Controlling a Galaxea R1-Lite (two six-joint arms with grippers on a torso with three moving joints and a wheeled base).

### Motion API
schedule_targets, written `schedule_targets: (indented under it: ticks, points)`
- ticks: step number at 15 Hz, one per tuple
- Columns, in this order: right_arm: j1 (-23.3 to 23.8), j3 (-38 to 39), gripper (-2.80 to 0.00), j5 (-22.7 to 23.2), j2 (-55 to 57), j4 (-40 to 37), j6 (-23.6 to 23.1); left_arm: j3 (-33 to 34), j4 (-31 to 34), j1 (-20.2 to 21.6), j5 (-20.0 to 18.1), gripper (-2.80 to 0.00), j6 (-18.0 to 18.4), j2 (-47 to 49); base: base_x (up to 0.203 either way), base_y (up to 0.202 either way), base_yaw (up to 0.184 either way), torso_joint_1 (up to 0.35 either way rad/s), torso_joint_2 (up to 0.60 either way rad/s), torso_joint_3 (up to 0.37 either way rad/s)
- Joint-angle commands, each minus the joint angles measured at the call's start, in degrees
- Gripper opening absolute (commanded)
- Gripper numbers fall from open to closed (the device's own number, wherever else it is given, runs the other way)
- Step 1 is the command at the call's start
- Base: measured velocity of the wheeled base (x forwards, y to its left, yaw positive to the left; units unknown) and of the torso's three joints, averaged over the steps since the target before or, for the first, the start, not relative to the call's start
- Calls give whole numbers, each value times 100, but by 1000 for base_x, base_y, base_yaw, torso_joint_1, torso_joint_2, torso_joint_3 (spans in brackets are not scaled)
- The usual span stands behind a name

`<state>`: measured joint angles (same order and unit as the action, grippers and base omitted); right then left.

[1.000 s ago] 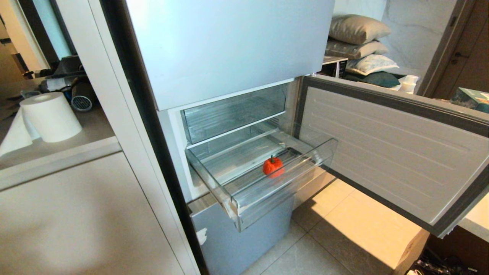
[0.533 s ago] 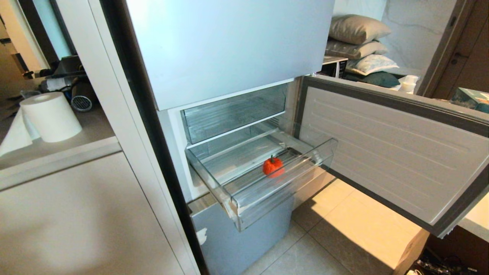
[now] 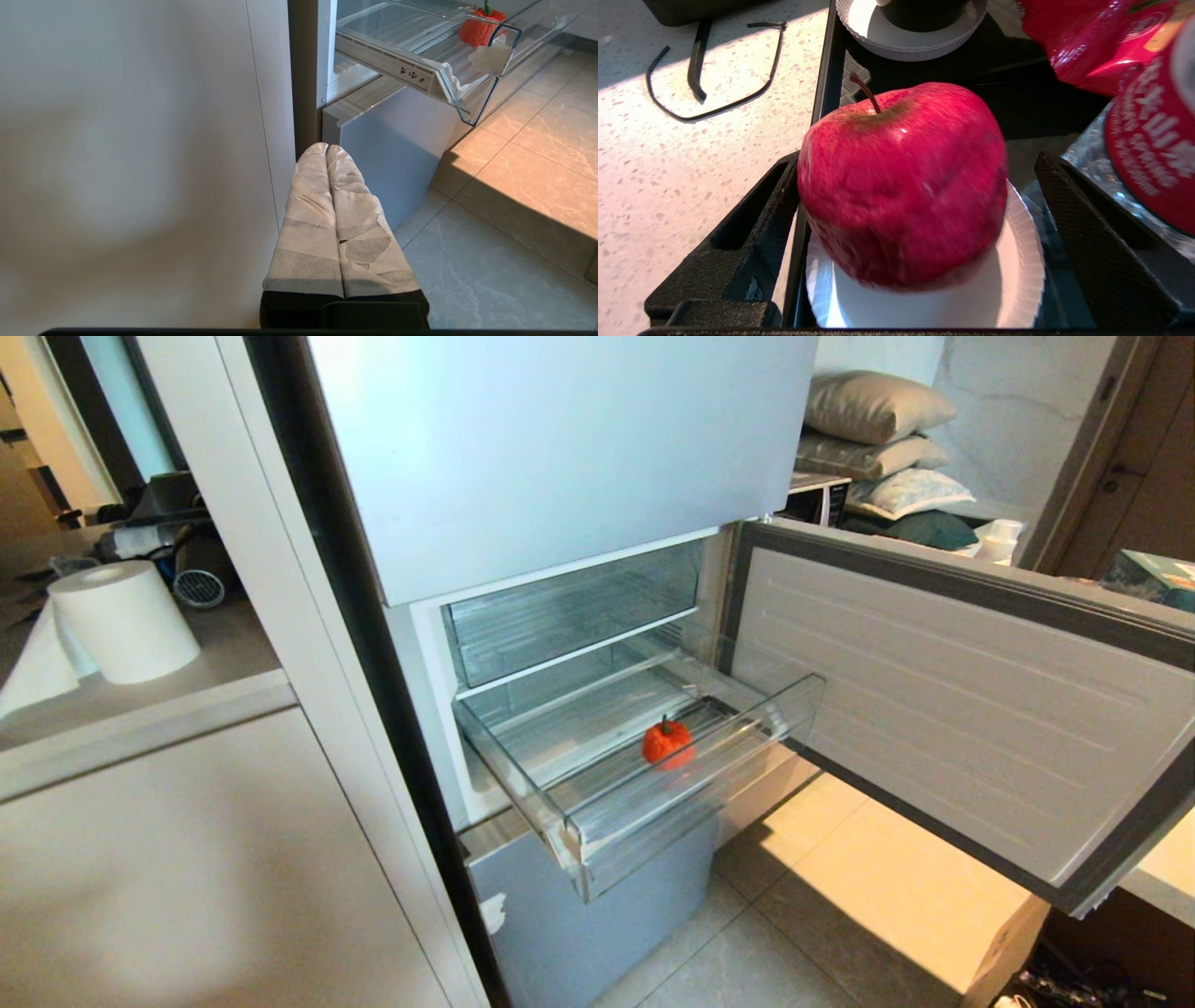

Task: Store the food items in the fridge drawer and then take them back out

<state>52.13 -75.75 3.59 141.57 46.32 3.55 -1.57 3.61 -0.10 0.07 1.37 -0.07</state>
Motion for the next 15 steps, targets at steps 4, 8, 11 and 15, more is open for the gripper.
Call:
schedule_targets:
  ticks: [4, 8, 11, 15]
  points:
    - [-9, -300, -280, 59, 328, 26, 23, -1, 0, 1, 1, -280, -2, 7, 0, 0, 0, 0, 0, 0]
    - [-9, -189, -280, 191, 154, -5, 48, -1, 0, 1, 1, -280, 3, 7, 0, 0, 0, 0, 0, 0]
    - [-13, 194, -280, 320, -305, -13, 90, -1, 6, 1, 1, -280, 4, 7, 0, 0, 0, 0, 0, 0]
    - [-15, 1226, -280, 370, -1973, -216, 213, -1, 0, 1, 1, -280, -5, 7, 0, 0, 0, 0, 0, 0]
